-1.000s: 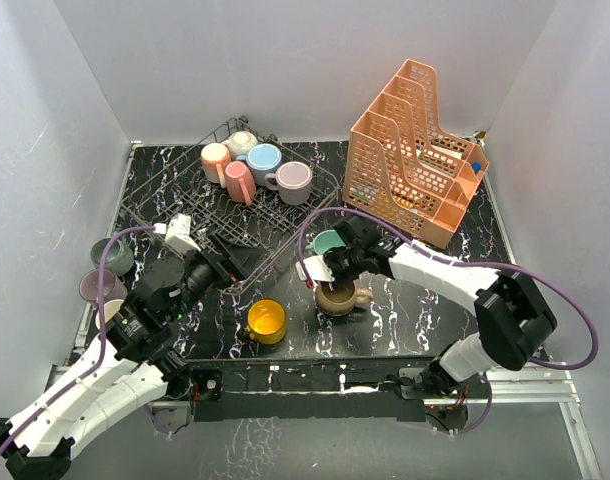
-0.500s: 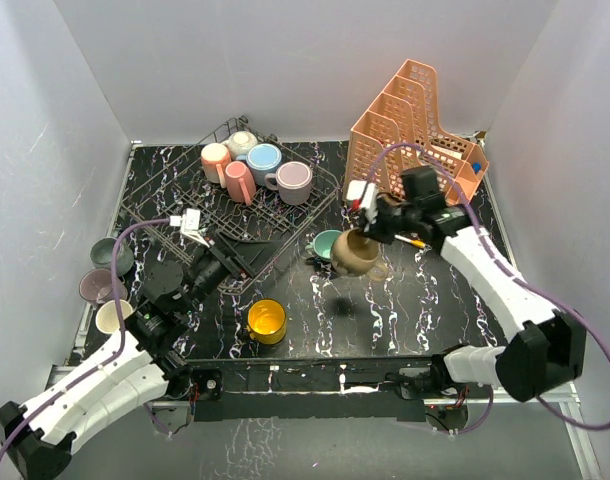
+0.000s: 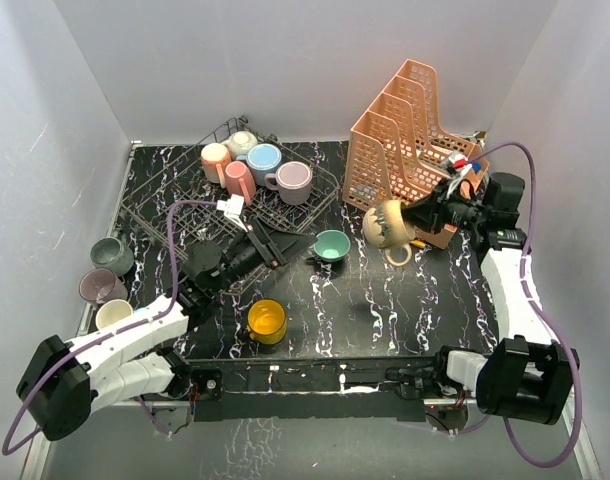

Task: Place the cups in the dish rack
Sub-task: Pick up the cup at the center of the board.

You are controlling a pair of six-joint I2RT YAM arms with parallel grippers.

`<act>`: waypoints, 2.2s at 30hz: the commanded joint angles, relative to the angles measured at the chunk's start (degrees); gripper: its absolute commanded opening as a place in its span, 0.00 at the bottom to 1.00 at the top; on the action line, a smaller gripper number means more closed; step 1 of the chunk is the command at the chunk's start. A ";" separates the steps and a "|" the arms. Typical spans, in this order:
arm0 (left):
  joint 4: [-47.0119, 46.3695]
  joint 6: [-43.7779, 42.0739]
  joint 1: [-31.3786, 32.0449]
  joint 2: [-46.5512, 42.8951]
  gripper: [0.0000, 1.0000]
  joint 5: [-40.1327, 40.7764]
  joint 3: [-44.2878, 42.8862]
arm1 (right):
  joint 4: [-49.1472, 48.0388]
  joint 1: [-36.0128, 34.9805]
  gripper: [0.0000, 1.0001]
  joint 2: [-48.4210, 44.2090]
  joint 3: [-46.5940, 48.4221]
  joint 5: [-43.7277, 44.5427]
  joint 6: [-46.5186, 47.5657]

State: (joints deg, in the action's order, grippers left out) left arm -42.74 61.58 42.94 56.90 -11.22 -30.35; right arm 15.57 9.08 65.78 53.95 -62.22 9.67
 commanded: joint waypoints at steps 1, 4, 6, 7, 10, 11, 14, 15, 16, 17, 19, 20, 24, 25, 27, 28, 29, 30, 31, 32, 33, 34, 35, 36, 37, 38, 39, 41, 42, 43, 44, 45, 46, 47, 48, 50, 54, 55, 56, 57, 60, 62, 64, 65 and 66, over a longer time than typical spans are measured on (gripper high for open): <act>-1.69 -0.61 3.34 1.39 0.97 -0.28 -3.84 | -19.91 2.95 0.08 -4.69 -4.65 -8.49 -20.25; -3.28 -1.22 7.26 3.63 0.97 2.71 -3.75 | -27.81 3.78 0.08 -6.50 -8.74 -7.41 -28.87; -6.79 -1.22 9.99 5.75 0.97 4.93 -2.99 | -32.31 4.04 0.08 -7.34 -10.87 -6.46 -33.97; -8.49 -1.21 11.38 6.96 0.97 6.10 -2.64 | -33.76 4.17 0.08 -7.56 -11.71 -5.95 -36.13; -14.01 -1.42 14.83 11.02 0.97 9.53 -1.97 | -37.64 4.28 0.08 -7.68 -13.44 -4.20 -42.23; -16.00 -1.45 15.80 12.16 0.96 10.35 -1.87 | -38.80 4.28 0.08 -7.61 -13.91 -3.61 -44.42; -20.37 -1.66 17.67 15.24 0.94 12.24 -1.96 | -42.71 4.28 0.08 -6.93 -15.42 -2.62 -52.27; -21.22 -2.09 18.30 15.98 0.94 13.06 -2.18 | -43.79 4.28 0.08 -6.60 -15.93 -2.39 -54.47; -21.80 -2.66 18.89 16.56 0.94 13.90 -2.48 | -44.41 4.28 0.08 -6.23 -16.22 -2.01 -56.37; -22.07 -3.00 19.38 17.12 0.94 14.47 -2.90 | -44.93 4.28 0.08 -5.95 -16.57 -1.74 -58.17; -22.22 -3.53 20.18 18.05 0.94 15.44 -3.73 | -45.75 4.28 0.08 -5.51 -17.43 -1.07 -61.64; -22.21 -3.67 20.55 18.40 0.94 15.86 -4.09 | -45.84 4.28 0.08 -5.39 -17.80 -0.71 -63.09; -23.73 -2.64 21.88 19.69 0.94 18.20 -4.60 | -47.36 4.28 0.08 -5.37 -19.38 0.67 -68.14; -24.19 -1.91 22.18 20.09 0.93 19.23 -4.61 | -48.05 4.28 0.08 -5.57 -19.90 1.14 -69.18; -25.79 -0.83 23.11 20.74 0.93 21.21 -4.55 | -48.62 4.28 0.08 -5.87 -20.59 2.05 -70.36; -27.42 -0.51 23.56 21.11 0.93 22.02 -4.57 | -49.08 4.32 0.08 -6.08 -20.98 2.43 -70.65; -28.38 -0.06 23.92 21.22 0.93 22.58 -4.80 | -49.55 4.28 0.08 -6.14 -21.44 2.76 -70.95; -28.97 0.55 24.24 22.35 0.92 23.03 -5.08 | -49.97 4.28 0.08 -6.27 -21.90 3.01 -71.17; -29.44 1.29 24.53 23.28 0.92 23.33 -5.57 | -50.32 4.28 0.08 -6.35 -22.28 3.06 -71.15; -29.64 1.90 24.79 24.08 0.92 23.47 -6.19 | -50.37 4.28 0.08 -6.48 -22.62 3.24 -71.07; -29.74 2.24 25.08 25.07 0.91 23.56 -7.06 | -50.40 4.28 0.08 -6.61 -23.06 3.38 -71.27; -29.84 2.18 25.35 25.87 0.91 23.42 -7.99 | -50.73 4.28 0.08 -6.69 -23.40 3.40 -71.62; -29.66 2.08 25.48 26.83 0.91 23.12 -8.90 | -51.26 4.28 0.08 -6.72 -23.56 3.28 -72.04; -29.11 1.93 25.59 27.67 0.90 22.93 -9.98 | -51.75 4.32 0.08 -6.72 -23.77 3.24 -72.21; -28.03 1.50 25.60 28.43 0.88 22.86 -10.91 | -51.77 4.28 0.08 -6.76 -23.88 3.22 -72.14; -26.91 0.94 25.60 28.94 0.87 23.06 -12.08 | -51.80 4.28 0.08 -6.78 -23.94 3.15 -71.92; -23.30 0.52 25.62 29.15 0.86 23.40 -13.32 | -51.74 4.28 0.08 -6.72 -23.94 3.03 -71.64; -16.87 -0.61 25.62 29.23 0.85 24.22 -16.02 | -51.42 4.28 0.08 -6.86 -24.03 3.03 -70.99; -12.75 -0.38 25.58 29.16 0.84 25.09 -17.98 | -51.23 4.28 0.08 -6.89 -24.07 3.05 -70.61; -8.17 0.29 25.60 29.14 0.84 26.23 -19.54 | -51.13 4.28 0.08 -7.01 -24.14 3.04 -70.39; -3.24 0.91 25.61 29.21 0.82 27.46 -21.25 | -51.08 4.28 0.08 -7.03 -24.23 3.04 -70.14; 0.58 1.36 25.64 29.36 0.81 28.41 -22.71 | -51.08 4.28 0.08 -7.06 -24.31 2.97 -69.88; 4.26 2.11 25.62 29.60 0.79 29.16 -24.06 | -50.96 4.30 0.08 -7.09 -24.34 2.98 -69.61; 7.26 2.85 25.57 29.83 0.76 29.99 -25.09 | -50.75 4.28 0.08 -7.11 -24.43 3.03 -69.12; 8.47 3.13 25.58 30.20 0.73 30.28 -25.72 | -50.50 4.28 0.08 -7.18 -24.43 3.04 -68.82; 9.12 3.66 25.58 30.88 0.71 30.47 -26.65 | -50.38 4.28 0.08 -7.29 -24.51 3.13 -68.48; 8.96 3.73 25.55 32.54 0.66 30.38 -28.75 | -49.91 4.28 0.08 -7.40 -24.60 3.18 -67.72; 9.11 3.72 25.60 33.15 0.65 30.26 -29.64 | -49.75 4.29 0.08 -7.55 -24.71 3.19 -67.46; 9.12 3.72 25.54 33.70 0.64 30.21 -30.37 | -49.62 4.28 0.08 -7.59 -24.73 3.26 -67.19; 9.06 3.64 25.53 34.09 0.63 30.20 -30.98 | -49.46 4.28 0.08 -7.66 -24.81 3.20 -66.89; 8.65 4.79 25.26 35.25 0.60 30.29 -32.14 | -48.88 4.19 0.08 -8.06 -24.86 3.24 -65.56; 7.97 6.33 24.91 35.70 0.58 30.30 -32.47 | -48.58 4.19 0.08 -8.23 -24.95 3.35 -64.83; 7.13 7.79 24.54 36.10 0.54 30.17 -32.60 | -48.62 4.19 0.08 -8.34 -25.04 3.39 -64.59; 6.62 8.48 24.30 36.39 0.53 29.82 -32.58 | -48.62 4.19 0.08 -8.35 -25.11 3.39 -64.52; 6.11 9.23 24.03 36.55 0.52 29.47 -32.65 | -48.66 4.19 0.08 -8.30 -25.12 3.41 -64.52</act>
State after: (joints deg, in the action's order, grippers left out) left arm -35.22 68.07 67.90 93.03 17.96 -60.80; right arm -28.36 13.23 59.57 28.25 -58.61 -54.00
